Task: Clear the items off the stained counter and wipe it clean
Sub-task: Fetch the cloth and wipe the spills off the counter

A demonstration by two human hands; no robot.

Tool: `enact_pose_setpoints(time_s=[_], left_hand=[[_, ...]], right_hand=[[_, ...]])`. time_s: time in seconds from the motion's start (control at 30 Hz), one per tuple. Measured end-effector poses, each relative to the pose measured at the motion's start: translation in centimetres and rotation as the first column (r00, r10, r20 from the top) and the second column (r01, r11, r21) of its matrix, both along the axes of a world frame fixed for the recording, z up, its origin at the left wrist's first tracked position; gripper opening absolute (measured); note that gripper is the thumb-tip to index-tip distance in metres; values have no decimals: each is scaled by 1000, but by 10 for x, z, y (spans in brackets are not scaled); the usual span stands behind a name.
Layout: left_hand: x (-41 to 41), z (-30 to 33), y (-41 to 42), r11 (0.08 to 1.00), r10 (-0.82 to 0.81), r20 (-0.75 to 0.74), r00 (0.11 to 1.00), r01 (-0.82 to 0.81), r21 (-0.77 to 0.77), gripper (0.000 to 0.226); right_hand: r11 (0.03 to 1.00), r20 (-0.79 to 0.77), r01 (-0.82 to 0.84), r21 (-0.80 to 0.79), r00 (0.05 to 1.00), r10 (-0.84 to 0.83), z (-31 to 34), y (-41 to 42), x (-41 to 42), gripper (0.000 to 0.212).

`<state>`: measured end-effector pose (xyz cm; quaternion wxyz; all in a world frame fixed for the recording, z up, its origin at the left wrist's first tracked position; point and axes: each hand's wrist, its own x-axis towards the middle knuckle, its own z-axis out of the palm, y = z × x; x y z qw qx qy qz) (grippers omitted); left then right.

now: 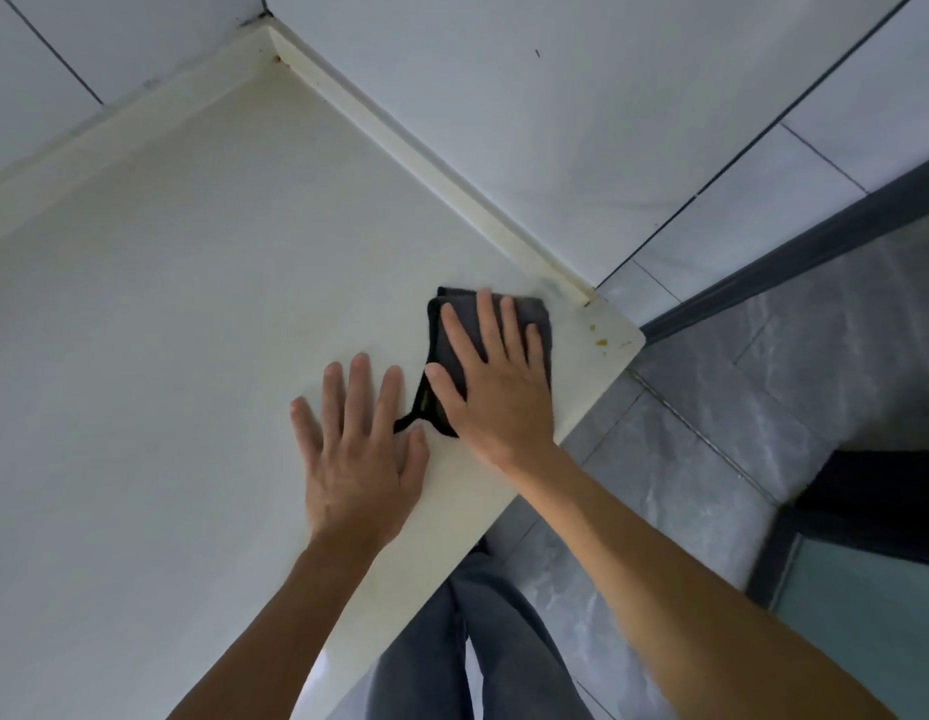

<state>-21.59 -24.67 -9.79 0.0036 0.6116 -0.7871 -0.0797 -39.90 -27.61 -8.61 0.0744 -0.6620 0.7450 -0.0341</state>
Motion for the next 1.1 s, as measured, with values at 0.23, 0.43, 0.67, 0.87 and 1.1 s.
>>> enact_pose_setpoints(time_s=[0.23, 0.43, 0.67, 0.87, 1.1], left_hand=[[0, 0, 1, 1000, 3, -44, 999, -4, -13, 69], [-2, 0, 1, 999, 11, -60, 998, -13, -30, 68], [-1, -2, 1, 999, 10, -40, 999, -11, -42, 68], [-3, 8, 1, 1000, 10, -42, 999, -9, 14, 68], [-11, 29, 21, 984, 74, -54, 996, -64, 168, 63]], right_hand=[[996, 7, 69, 54, 998, -70, -4, 60, -80, 71], [988, 29, 141, 65, 989, -143, 1, 31, -109, 69], [997, 29, 59, 51, 998, -61, 0, 56, -77, 67], [986, 56, -165, 24, 985, 163, -8, 71, -45, 68], [948, 10, -314, 43, 949, 314, -5, 45, -54, 68]])
